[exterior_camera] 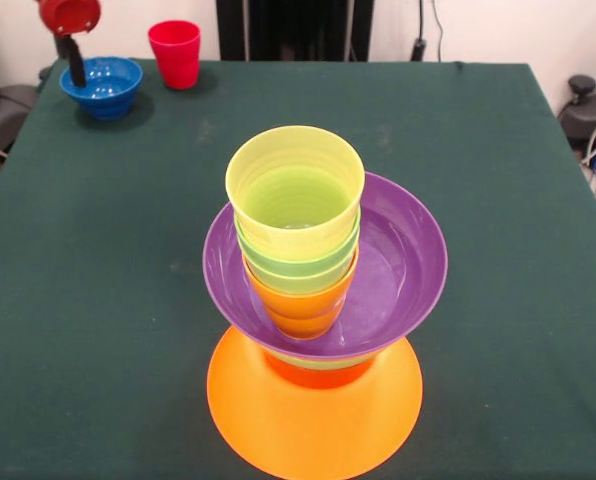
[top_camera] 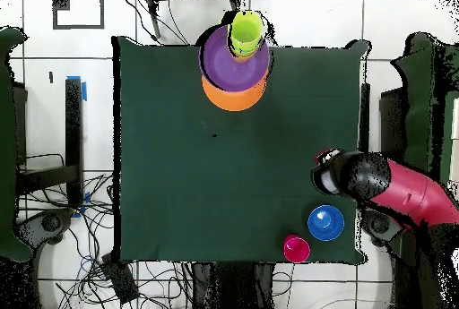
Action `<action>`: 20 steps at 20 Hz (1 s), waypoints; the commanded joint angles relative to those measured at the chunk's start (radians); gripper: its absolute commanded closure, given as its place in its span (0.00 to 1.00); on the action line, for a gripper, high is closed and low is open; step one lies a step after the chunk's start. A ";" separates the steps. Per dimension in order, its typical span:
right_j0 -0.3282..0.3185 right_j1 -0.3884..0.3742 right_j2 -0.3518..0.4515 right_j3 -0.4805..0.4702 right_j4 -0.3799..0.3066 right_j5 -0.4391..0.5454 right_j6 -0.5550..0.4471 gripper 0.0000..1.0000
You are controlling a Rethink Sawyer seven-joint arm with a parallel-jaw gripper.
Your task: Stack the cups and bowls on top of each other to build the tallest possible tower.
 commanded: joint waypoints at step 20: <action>-0.051 0.088 0.165 0.124 -0.146 -0.069 -0.159 0.00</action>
